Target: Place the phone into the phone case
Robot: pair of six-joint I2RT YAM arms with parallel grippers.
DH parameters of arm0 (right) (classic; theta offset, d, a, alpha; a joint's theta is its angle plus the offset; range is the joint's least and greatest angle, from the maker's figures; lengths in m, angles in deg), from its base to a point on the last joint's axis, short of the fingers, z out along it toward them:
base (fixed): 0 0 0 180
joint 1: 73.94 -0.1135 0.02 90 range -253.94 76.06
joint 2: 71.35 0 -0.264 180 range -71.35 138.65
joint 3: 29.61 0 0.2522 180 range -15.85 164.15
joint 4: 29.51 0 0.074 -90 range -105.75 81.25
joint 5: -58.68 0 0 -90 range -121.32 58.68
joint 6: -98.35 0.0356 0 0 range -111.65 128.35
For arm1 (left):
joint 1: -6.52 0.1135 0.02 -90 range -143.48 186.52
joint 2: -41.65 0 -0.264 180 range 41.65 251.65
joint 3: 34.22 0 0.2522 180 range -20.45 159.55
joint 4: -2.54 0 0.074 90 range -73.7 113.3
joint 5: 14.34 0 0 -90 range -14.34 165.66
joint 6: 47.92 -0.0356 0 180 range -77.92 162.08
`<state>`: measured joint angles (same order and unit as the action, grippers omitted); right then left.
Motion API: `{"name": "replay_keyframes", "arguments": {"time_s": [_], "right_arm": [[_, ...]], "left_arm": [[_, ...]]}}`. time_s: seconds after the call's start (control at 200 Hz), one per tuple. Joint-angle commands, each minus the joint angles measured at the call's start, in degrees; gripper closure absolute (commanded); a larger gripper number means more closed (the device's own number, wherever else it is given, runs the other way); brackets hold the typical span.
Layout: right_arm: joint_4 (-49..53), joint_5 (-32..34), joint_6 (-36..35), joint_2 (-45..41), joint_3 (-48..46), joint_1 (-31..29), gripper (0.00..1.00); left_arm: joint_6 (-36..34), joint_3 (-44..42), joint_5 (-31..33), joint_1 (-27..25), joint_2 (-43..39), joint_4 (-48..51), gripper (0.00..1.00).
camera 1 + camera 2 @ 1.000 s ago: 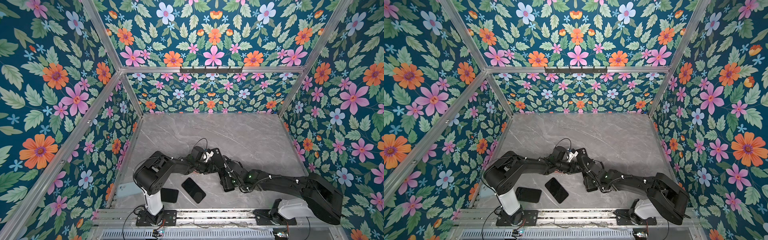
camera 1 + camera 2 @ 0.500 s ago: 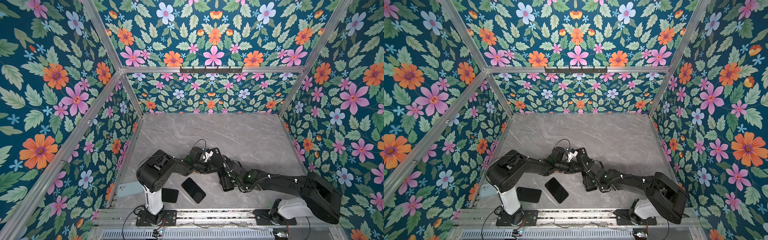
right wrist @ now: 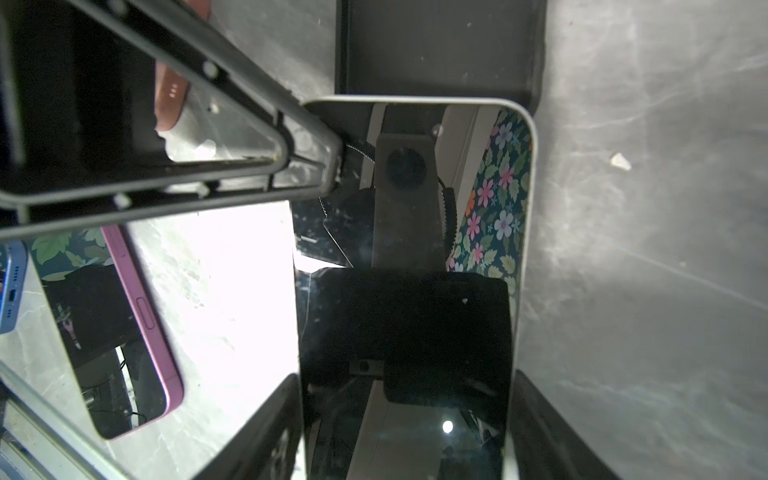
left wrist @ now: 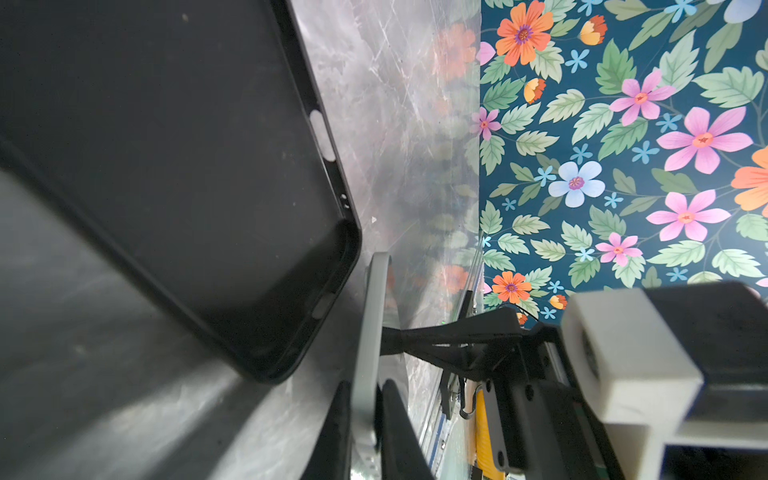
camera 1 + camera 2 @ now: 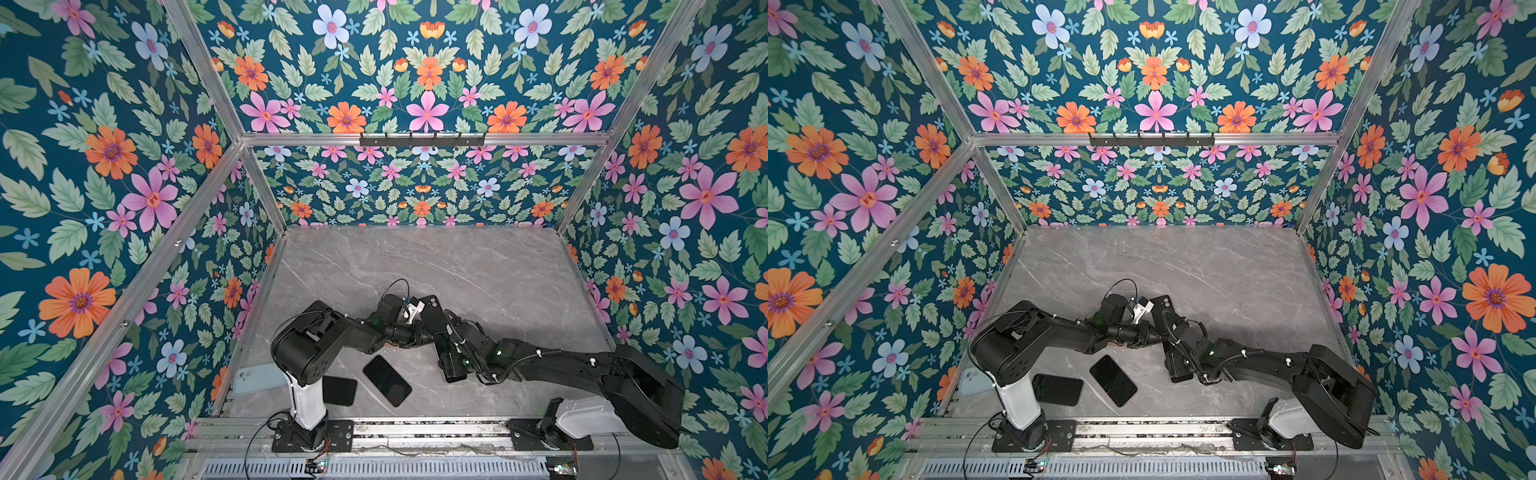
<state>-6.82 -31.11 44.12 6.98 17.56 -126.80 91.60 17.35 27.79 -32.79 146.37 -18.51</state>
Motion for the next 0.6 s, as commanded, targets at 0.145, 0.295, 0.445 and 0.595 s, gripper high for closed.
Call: {"name": "replay_keyframes", "arguments": {"time_s": [0.145,0.295,0.445,0.595], "right_arm": [[0.91,0.03,-1.66,-2.46,-0.95,-0.03,0.31],[3.33,0.85,-1.93,-5.68,-1.49,-0.04,0.19],[5.21,1.93,-1.85,-9.05,-1.69,0.03,0.14],[6.58,2.69,-1.85,-11.61,-1.24,0.09,0.13]], "left_arm": [[-1.67,-0.44,-2.01,0.16,-0.04,-1.97,0.9],[-1.6,-0.39,-1.95,0.11,-0.87,-1.85,0.91],[-1.6,-0.41,-1.62,0.11,-1.53,-1.44,0.93],[-1.17,-0.43,-1.52,0.11,-2.31,-1.49,0.95]]}}
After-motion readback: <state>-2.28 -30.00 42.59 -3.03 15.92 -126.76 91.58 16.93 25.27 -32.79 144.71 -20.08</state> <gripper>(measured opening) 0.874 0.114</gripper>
